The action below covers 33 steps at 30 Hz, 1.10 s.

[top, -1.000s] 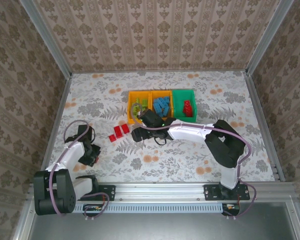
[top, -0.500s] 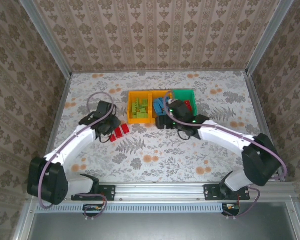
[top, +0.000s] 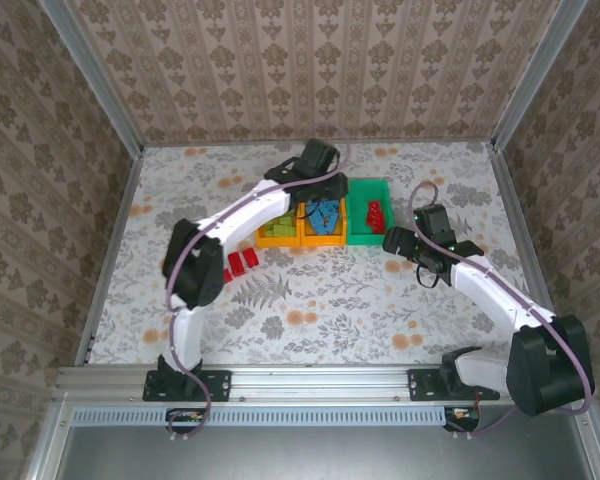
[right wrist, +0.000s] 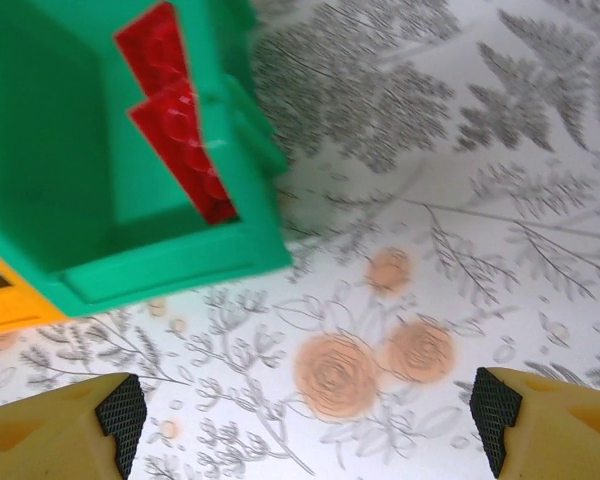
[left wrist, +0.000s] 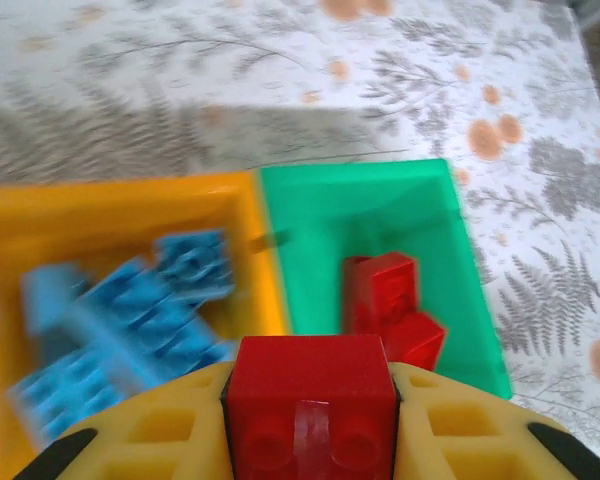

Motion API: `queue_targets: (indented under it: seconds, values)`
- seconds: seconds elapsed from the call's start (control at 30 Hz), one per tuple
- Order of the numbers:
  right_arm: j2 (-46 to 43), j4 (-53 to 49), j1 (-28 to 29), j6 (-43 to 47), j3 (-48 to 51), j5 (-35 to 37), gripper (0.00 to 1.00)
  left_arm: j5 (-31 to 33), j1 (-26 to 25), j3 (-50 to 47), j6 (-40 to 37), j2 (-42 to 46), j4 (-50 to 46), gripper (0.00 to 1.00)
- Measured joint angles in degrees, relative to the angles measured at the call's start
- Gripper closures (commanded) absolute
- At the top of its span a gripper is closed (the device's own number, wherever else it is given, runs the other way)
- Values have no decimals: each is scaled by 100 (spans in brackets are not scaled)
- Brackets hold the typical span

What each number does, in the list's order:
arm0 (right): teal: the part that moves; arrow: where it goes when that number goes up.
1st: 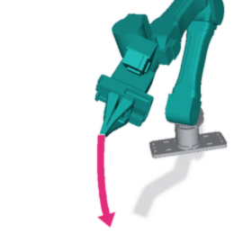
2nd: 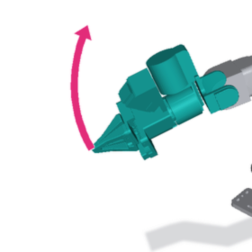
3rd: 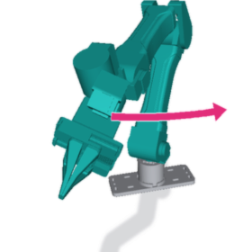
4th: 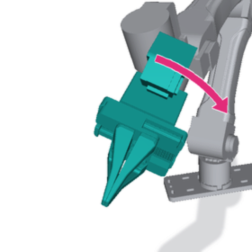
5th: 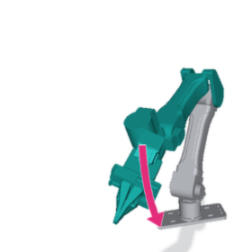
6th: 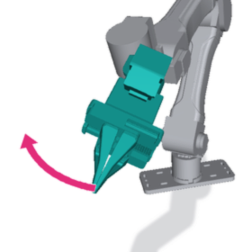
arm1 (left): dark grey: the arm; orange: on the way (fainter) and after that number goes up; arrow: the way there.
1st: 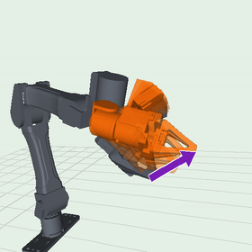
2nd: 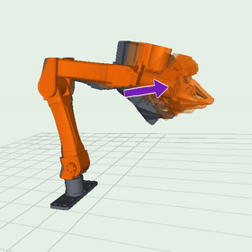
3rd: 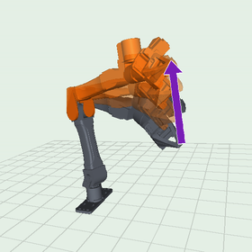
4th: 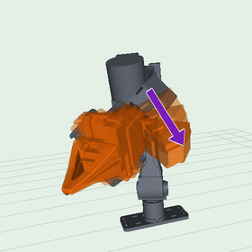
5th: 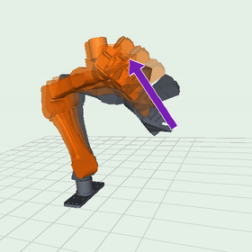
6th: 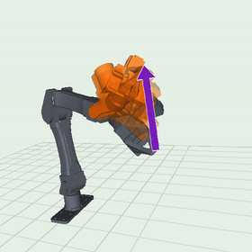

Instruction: Sort the legos into containers by color

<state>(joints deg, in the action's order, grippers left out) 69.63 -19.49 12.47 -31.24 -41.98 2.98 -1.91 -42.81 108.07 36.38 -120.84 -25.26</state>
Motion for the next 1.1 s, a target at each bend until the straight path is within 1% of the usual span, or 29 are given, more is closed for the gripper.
queue_targets:
  seconds: [0.1,0.17,0.27,0.33,0.47,0.6,0.67,0.7,0.77,0.87,1.0,1.1]
  values:
    - [-153,-111,-98,-50,138,-83,12,-321,-66,946,-203,-785,-114,68]
    - [-249,-173,-133,-61,177,-133,12,-503,-68,1375,-267,-1165,-238,67]
    - [-332,-219,-162,-72,199,-188,12,-699,-61,1694,-304,-1517,-376,64]
    - [-369,-229,-173,-72,199,-212,12,-798,-61,1707,-302,-1596,-470,59]
    - [-426,-254,-173,-74,225,-229,13,-957,-66,1709,-306,-1606,-555,42]
    - [-433,-262,-173,-76,236,-352,14,-1049,-94,1718,-317,-1598,-527,20]
    - [-433,-258,-173,-72,236,-442,15,-1032,-120,1683,-348,-1537,-516,6]
    - [-433,-260,-173,-72,236,-485,15,-992,-140,1604,-367,-1460,-511,0]
    - [-435,-249,-122,-68,236,-525,16,-894,-166,1314,-424,-1231,-476,0]
    - [-466,-170,83,-59,236,-516,16,-647,-179,544,-463,-586,-385,0]
    - [-468,98,789,-44,216,-417,16,-164,-94,-782,-479,645,-98,0]
    - [-229,503,1467,-39,103,-354,16,155,181,-1825,-468,1631,160,0]
